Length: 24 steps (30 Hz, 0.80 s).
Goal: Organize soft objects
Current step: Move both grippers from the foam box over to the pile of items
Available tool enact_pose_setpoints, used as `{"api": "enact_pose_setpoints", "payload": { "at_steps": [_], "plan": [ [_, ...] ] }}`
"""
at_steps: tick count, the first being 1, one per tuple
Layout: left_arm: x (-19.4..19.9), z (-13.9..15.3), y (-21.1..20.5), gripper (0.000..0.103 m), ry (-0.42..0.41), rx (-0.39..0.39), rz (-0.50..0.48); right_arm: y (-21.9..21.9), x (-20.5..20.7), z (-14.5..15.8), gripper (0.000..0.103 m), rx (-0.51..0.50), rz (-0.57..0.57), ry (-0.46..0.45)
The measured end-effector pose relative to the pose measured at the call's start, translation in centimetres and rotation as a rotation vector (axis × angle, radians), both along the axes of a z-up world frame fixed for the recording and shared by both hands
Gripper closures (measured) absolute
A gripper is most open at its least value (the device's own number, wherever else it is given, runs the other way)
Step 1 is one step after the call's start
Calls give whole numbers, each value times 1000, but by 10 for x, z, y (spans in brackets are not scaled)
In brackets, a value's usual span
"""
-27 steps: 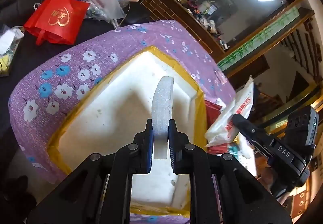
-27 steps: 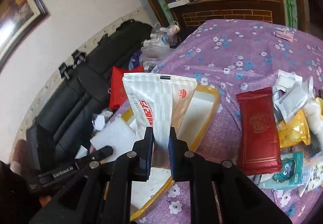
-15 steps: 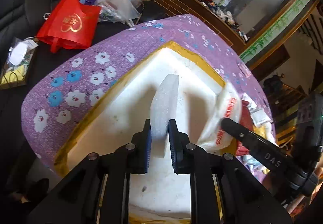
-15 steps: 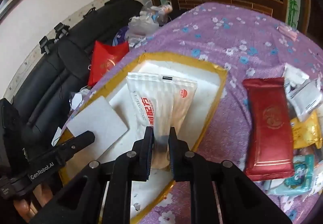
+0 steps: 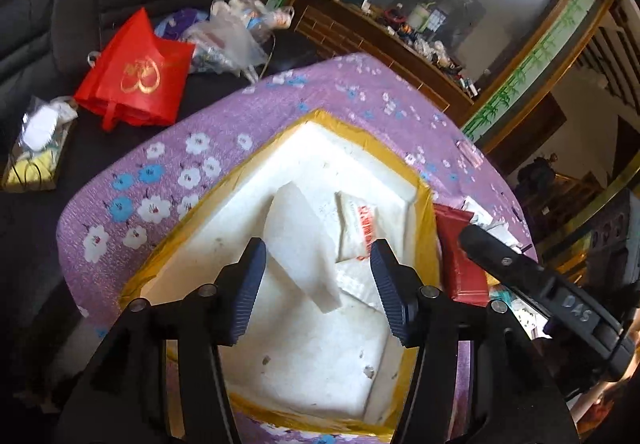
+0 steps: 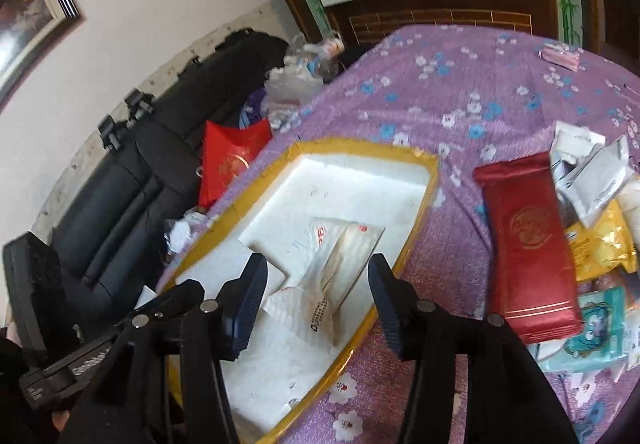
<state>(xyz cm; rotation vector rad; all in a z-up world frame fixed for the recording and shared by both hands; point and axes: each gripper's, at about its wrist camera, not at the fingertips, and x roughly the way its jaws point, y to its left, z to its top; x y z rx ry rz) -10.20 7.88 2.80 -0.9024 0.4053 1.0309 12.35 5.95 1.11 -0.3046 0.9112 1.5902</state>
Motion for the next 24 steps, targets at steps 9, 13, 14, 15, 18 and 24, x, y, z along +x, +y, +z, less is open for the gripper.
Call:
{"api": "enact_pose_setpoints", "payload": {
  "at_steps": [9,13,14,15,18,24],
  "plan": [
    [29,21,-30,48,17,78,-61,-43,46,11,43,95,-62,19],
    [39,26,-43,48,16,102,-96,-66,66,5,43,84,-122,40],
    [43,29,-48,48,9,110,-108,-72,72,3,43,76,-139,56],
    [46,31,-51,48,2,114,-117,-76,77,1,43,64,-149,62],
    [60,33,-61,48,-14,121,-165,-92,91,-1,43,46,-180,83],
    [86,35,-81,48,-14,127,-267,-117,113,-15,43,-7,-257,114]
  ]
}}
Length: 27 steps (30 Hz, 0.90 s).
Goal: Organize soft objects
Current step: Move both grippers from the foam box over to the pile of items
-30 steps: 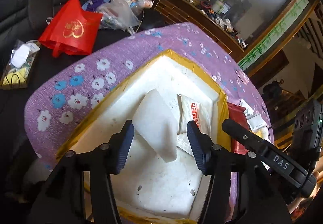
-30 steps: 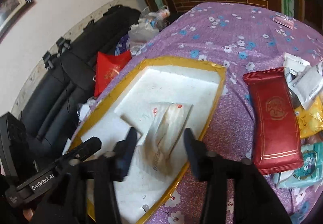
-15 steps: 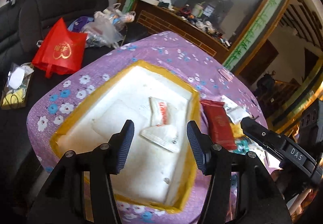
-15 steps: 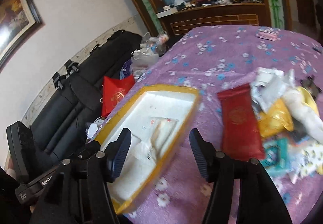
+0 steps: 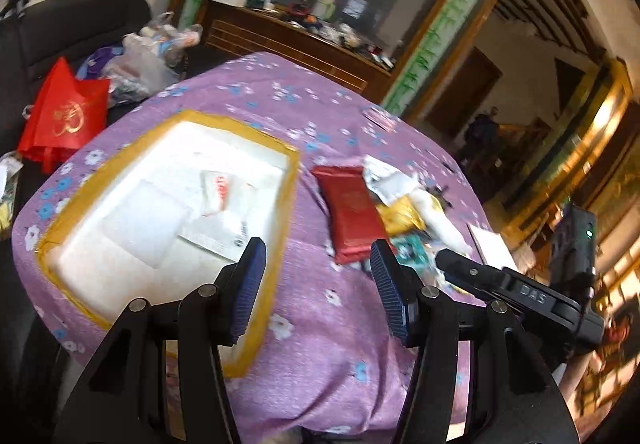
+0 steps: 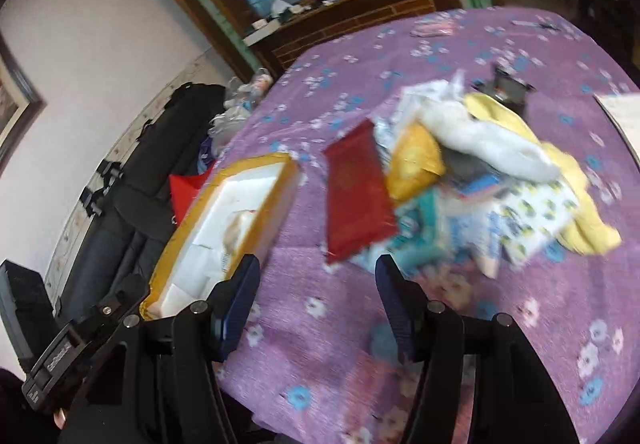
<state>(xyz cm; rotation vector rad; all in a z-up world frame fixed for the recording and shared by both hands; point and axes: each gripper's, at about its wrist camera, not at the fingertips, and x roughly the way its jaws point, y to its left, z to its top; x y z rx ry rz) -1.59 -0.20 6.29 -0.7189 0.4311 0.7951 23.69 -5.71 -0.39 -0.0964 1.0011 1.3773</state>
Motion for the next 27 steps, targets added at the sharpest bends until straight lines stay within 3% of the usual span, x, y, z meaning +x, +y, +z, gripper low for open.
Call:
{"api": "enact_pose_setpoints", "payload": {
  "at_steps": [7,12,21,27],
  "plan": [
    [17,-1,-11,48,22,3,-46,-13,11,-11,43,-17,-35,59],
    [25,-6,-12,48,33,-13,-62,-22,12,-9,43,-6,-15,14],
    [37,-16,-14,48,51,-51,-91,-38,24,-25,43,10,-18,92],
    [25,-26,-3,48,13,-98,-88,-42,26,-28,42,13,-27,145]
  ]
}}
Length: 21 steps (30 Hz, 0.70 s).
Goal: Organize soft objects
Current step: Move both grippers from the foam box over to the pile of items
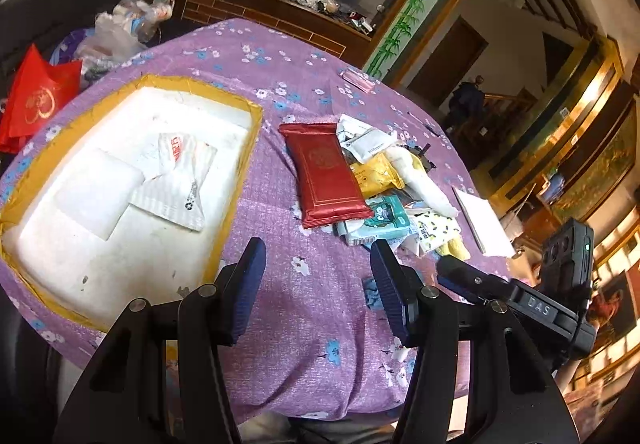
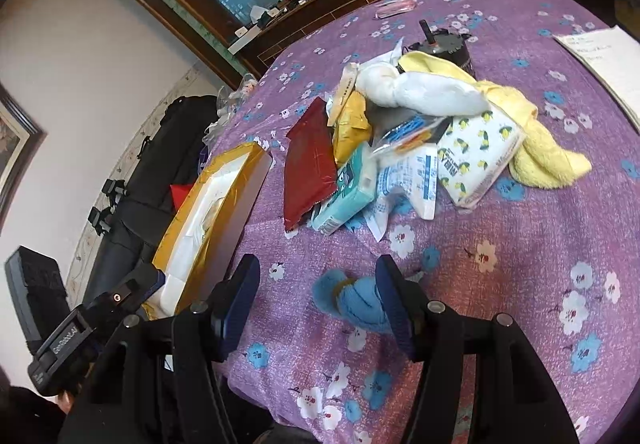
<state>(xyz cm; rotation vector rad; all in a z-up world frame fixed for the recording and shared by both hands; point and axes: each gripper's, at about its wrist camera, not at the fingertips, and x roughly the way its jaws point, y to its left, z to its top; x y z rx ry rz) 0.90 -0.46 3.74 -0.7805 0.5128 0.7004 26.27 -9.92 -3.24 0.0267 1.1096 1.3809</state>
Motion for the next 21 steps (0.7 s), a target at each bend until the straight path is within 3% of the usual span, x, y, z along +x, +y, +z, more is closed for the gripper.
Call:
{"api": "enact_pose_setpoints", "payload": {
  "at_steps": [7,12,16,21],
  "plan": [
    [-20,-2,5,48,-43,-40,-18,-8,-15,-3,37,-1,10,-32],
    [-14,0,7,48,-39,-59,-62,-11,-17,-14,36,-63,-45,-168],
    [18,5,26,48,1,-89,-120,8,-24,-8,36,-47,45,-338],
    [81,-3,66,48,88,-144,-182,27,-36,-23,36,-79,191,-385]
  ]
}}
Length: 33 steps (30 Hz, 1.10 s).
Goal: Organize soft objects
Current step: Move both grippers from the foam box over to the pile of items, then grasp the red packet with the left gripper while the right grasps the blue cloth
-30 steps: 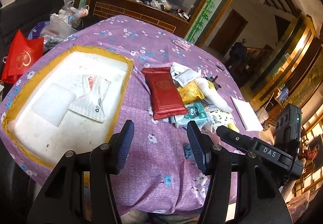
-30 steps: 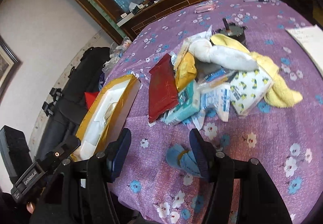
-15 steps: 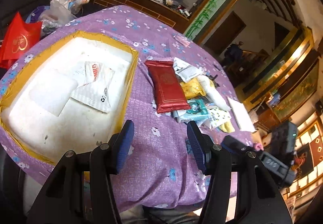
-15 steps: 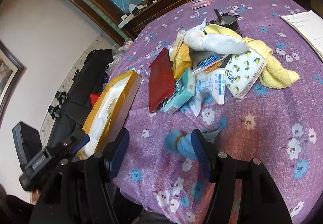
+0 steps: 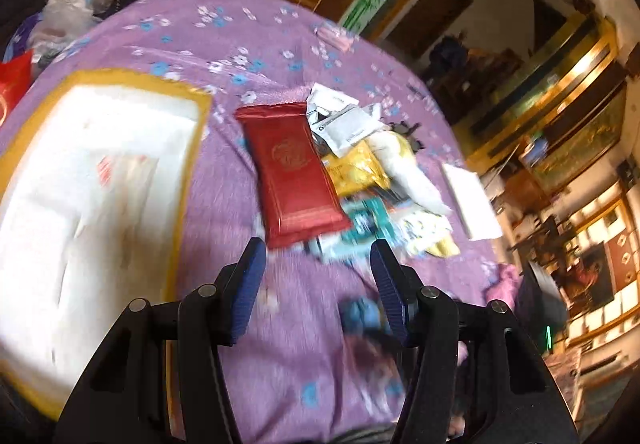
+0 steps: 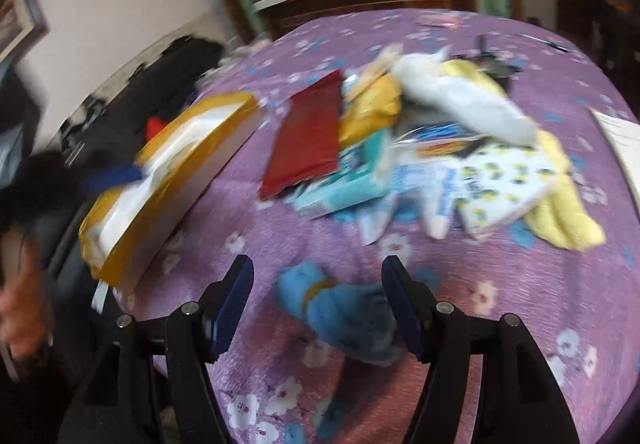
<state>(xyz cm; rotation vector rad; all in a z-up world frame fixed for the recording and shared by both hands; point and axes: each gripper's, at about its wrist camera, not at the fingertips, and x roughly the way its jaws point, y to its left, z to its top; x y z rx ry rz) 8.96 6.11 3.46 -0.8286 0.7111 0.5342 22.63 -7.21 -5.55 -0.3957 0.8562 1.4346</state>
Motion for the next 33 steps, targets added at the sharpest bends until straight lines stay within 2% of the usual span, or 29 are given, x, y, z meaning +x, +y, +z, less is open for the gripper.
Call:
{"api": "enact_pose_setpoints", "payload": {
  "at_steps": [4,7,10,11,12,13,17,18,22,26,29,33],
  "plan": [
    [48,-23,36,48,85,-48,13,-13,-11,-11,37,7,-2,-43],
    [78,-47,60,48,179,-103,41,-22,-11,-14,49,20,-29,-66],
    [90,-55,70,48,216,-96,79,-30,-2,-15,56,36,-43,-10],
    [95,-58,71,44,246,-97,83,-29,-2,-14,61,39,-45,-9],
    [98,-61,72,35,271,-94,87,-30,-1,-13,62,42,-47,-11],
    [98,-63,73,34,273,-99,96,-30,-1,-12,63,44,-44,-7],
    [91,-71,79,35,241,-149,154,-28,0,-10,70,48,-44,7],
    [91,-72,79,44,247,-141,151,-30,0,-10,72,54,-47,15],
    [94,-69,69,64,272,-65,134,-27,15,-9,75,62,-60,46],
    [75,-64,68,68,191,-147,110,-37,16,-6,77,82,-87,64],
    [62,-50,53,68,133,-142,97,-44,18,-2,78,108,-100,95],
    [21,-20,29,68,19,-147,96,-37,11,-1,78,106,-104,92]
  ]
}}
